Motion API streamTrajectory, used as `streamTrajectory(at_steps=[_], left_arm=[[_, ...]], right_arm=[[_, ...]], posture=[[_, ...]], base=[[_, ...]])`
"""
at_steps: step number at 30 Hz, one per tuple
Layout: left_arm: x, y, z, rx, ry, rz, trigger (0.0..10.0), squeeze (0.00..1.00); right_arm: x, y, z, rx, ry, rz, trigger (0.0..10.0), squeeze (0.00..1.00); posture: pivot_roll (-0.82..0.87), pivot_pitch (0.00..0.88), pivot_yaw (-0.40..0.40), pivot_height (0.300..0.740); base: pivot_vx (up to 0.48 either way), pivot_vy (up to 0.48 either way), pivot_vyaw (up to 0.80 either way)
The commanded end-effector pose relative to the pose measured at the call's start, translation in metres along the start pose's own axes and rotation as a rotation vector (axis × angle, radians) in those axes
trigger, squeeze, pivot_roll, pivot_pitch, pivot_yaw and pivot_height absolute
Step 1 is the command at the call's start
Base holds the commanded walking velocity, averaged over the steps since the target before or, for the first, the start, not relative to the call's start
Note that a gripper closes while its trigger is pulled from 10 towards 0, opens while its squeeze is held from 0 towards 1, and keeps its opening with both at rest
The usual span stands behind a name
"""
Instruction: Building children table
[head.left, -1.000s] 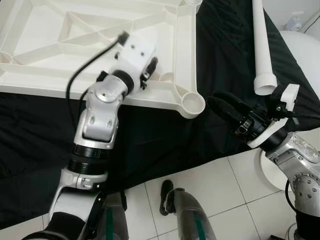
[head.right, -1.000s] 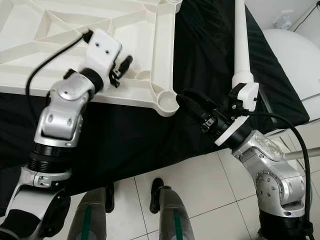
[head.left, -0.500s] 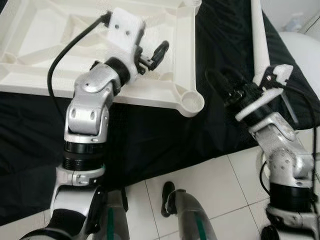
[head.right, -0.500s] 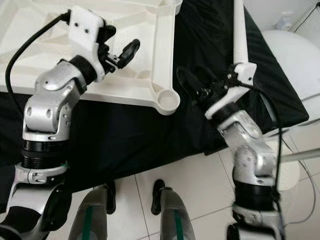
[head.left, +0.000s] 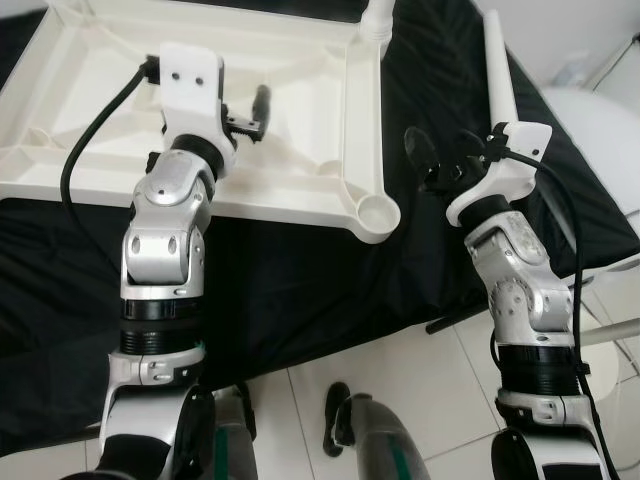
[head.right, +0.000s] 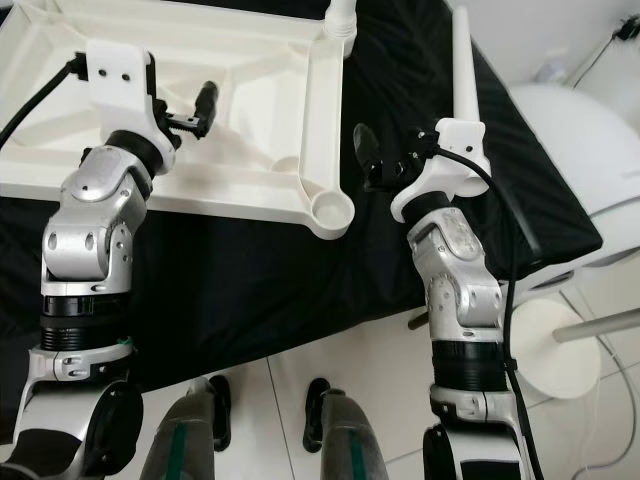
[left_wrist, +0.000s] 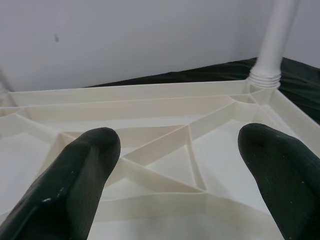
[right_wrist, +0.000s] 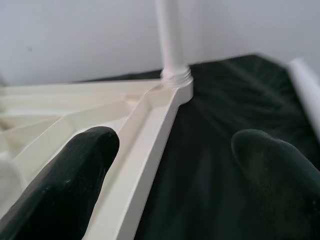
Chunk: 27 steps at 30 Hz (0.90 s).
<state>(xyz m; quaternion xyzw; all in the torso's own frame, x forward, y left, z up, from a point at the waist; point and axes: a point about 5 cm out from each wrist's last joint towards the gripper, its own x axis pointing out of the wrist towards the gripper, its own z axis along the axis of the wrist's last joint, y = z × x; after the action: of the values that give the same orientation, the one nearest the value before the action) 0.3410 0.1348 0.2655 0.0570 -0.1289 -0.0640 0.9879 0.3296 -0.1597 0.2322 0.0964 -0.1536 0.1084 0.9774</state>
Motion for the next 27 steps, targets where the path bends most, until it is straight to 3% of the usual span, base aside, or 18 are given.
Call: streamTrajectory(at_steps=[1, 2, 4, 6, 11, 17, 22, 27], left_arm=[[-0.002, 0.003, -0.01, 0.008, 0.028, 0.092, 10.0, 1.0], [-0.004, 0.004, -0.023, -0.008, 0.063, 0.127, 10.0, 0.0], [-0.006, 0.004, -0.029, -0.008, 0.079, 0.14, 10.0, 0.0], [-0.013, 0.004, -0.047, -0.054, 0.121, 0.171, 10.0, 0.0], [-0.018, 0.008, -0.051, -0.06, 0.102, 0.19, 10.0, 0.0], [-0.037, 0.018, -0.066, -0.051, 0.095, 0.25, 10.0, 0.0], [-0.046, 0.015, -0.064, -0.056, 0.029, 0.188, 10.0, 0.0], [-0.049, 0.012, -0.073, -0.036, 0.055, 0.156, 10.0, 0.0]], right_arm=[[-0.001, -0.002, -0.004, -0.014, 0.003, -0.024, 10.0, 1.0], [-0.003, -0.001, -0.013, -0.047, -0.012, -0.041, 10.0, 0.04], [-0.005, -0.001, -0.017, -0.056, -0.016, -0.046, 10.0, 0.04], [-0.012, 0.004, -0.028, -0.08, -0.032, -0.022, 10.0, 0.0], [-0.015, 0.004, -0.033, -0.084, -0.033, -0.027, 10.0, 0.0], [-0.025, -0.001, -0.041, -0.146, -0.036, -0.058, 10.0, 0.0], [-0.029, -0.002, -0.049, -0.195, -0.042, -0.089, 10.0, 0.0], [-0.028, 0.003, -0.049, -0.204, -0.052, -0.074, 10.0, 0.0]], posture=[[0.06, 0.076, -0.081, 0.74], [0.06, 0.062, -0.074, 0.74], [0.06, 0.062, -0.074, 0.74], [0.04, 0.044, -0.054, 0.74], [0.03, 0.031, -0.045, 0.74], [0.03, 0.005, -0.043, 0.74], [0.04, 0.002, -0.051, 0.74], [0.03, 0.0, -0.037, 0.74]], base=[[0.0, 0.0, 0.0], [0.0, 0.0, 0.0], [0.0, 0.0, 0.0], [0.0, 0.0, 0.0], [0.0, 0.0, 0.0], [0.0, 0.0, 0.0], [0.0, 0.0, 0.0], [0.0, 0.0, 0.0]])
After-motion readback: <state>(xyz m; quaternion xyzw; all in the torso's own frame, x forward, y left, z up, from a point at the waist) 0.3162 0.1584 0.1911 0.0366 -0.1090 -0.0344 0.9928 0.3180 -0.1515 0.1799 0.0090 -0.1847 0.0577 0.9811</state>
